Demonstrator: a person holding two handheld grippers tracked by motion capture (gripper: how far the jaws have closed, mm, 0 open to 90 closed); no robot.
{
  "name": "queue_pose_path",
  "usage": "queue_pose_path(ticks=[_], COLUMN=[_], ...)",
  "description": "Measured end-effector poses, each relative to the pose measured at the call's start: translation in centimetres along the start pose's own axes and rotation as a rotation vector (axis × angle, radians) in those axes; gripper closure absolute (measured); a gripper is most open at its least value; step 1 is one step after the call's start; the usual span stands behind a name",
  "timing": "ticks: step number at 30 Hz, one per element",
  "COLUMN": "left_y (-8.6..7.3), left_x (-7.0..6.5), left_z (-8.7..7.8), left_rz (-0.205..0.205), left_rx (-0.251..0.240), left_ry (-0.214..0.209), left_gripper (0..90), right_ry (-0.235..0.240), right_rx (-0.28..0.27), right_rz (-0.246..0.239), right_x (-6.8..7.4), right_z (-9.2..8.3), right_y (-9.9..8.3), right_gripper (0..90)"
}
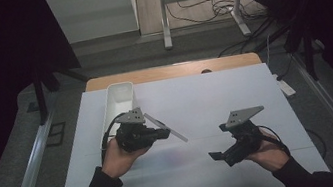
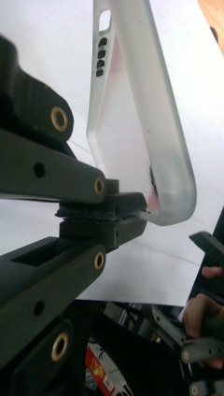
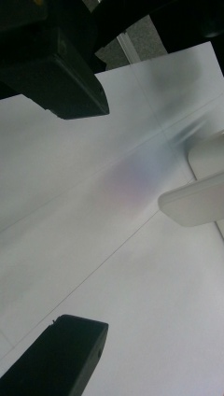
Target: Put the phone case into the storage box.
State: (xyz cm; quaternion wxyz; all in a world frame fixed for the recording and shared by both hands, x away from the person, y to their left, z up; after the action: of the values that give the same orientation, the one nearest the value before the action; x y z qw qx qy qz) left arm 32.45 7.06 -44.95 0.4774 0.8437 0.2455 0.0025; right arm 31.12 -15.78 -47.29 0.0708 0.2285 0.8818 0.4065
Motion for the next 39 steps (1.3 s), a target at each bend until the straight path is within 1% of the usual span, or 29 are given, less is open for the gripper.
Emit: queue_pose_path(ticks=[1, 5, 6, 14, 17, 23, 38, 39], left_y=[0.0, 0.2, 0.3, 0.6, 0.7, 0.9, 1.9, 2.0], left_x=[0.1, 0.4, 0.7, 1.5, 1.8, 2.4, 3.8, 4.0], left_z=[-0.1, -0.2, -0.4, -0.9, -1.0, -1.5, -2.7, -2.9], left_rz=[-0.002, -0.009, -0.008, -0.012, -0.015, -0.023, -0.027, -0.032], left_rx=[0.001, 0.0, 0.001, 0.006, 0.006, 0.003, 0.007, 0.007], left_ry=[0.005, 0.019, 0.032, 0.063, 0.073, 0.095, 0.15, 0.158], left_gripper=[88.3, 88.2, 88.2, 88.2, 88.2, 88.2, 88.3, 88.2], right_ry=[-0.012, -0.024, -0.036, -0.063, -0.065, -0.085, -0.117, -0.12], right_rx=[0.002, -0.003, -0.005, -0.013, -0.02, -0.025, -0.043, -0.046], right_rz=[-0.003, 0.002, 0.006, 0.021, 0.025, 0.029, 0.061, 0.062], right_x=[-0.1, -0.2, -0.3, -0.6, -0.6, -0.9, -1.4, -1.5], right_z=[-0.1, -0.4, -0.6, -1.2, -1.3, -1.8, -3.3, -3.4], right_y=[-0.1, -0.3, -0.4, -0.9, -0.9, -1.3, -2.5, -2.6], right_gripper=[0.0, 0.0, 0.0, 0.0, 0.0, 0.0, 0.0, 0.0])
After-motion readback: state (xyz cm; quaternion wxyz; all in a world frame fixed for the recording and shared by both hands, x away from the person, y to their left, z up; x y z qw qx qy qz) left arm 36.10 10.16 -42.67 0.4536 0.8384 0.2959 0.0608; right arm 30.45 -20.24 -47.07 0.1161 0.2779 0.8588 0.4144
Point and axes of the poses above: each handheld gripper's, and its own axes: z roughly forward along the jaws, y roughly out of its top, x roughly to its left, the point moved 7 cm from there along z, roughly forward along the jaws, and after that the axes turned 2 degrees about -z, right-handed, at the moved point
